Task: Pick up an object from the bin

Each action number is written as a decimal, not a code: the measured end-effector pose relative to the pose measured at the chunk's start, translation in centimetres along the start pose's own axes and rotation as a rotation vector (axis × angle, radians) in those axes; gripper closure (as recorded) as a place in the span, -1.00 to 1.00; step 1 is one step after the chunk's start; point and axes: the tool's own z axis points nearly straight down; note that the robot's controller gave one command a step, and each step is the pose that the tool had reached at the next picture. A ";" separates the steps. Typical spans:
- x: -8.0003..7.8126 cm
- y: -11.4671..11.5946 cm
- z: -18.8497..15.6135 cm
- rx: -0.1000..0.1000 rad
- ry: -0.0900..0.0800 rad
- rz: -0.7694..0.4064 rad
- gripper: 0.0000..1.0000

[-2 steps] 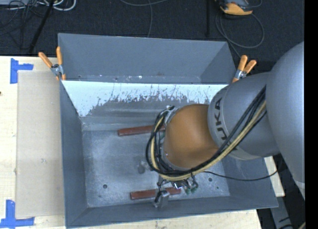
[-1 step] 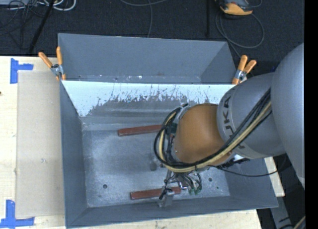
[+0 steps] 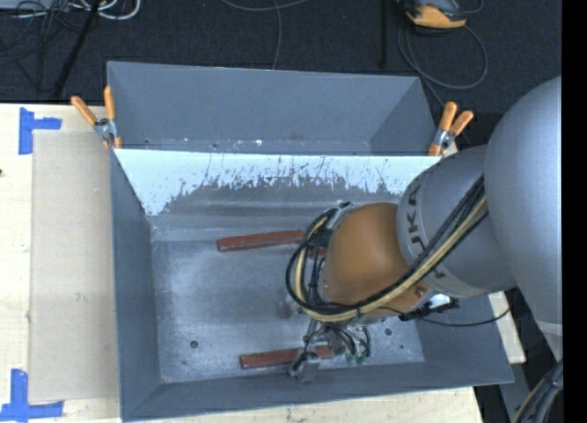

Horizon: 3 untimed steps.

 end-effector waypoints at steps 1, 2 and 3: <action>-0.3 0.0 -0.1 0.000 -0.001 -0.001 -1.00; 0.0 0.0 0.1 0.001 0.010 -0.001 1.00; -0.2 0.0 -10.9 0.000 0.002 -0.003 1.00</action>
Offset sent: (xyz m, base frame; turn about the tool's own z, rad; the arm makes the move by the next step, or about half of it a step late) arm 0.0000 0.0000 0.0000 0.0000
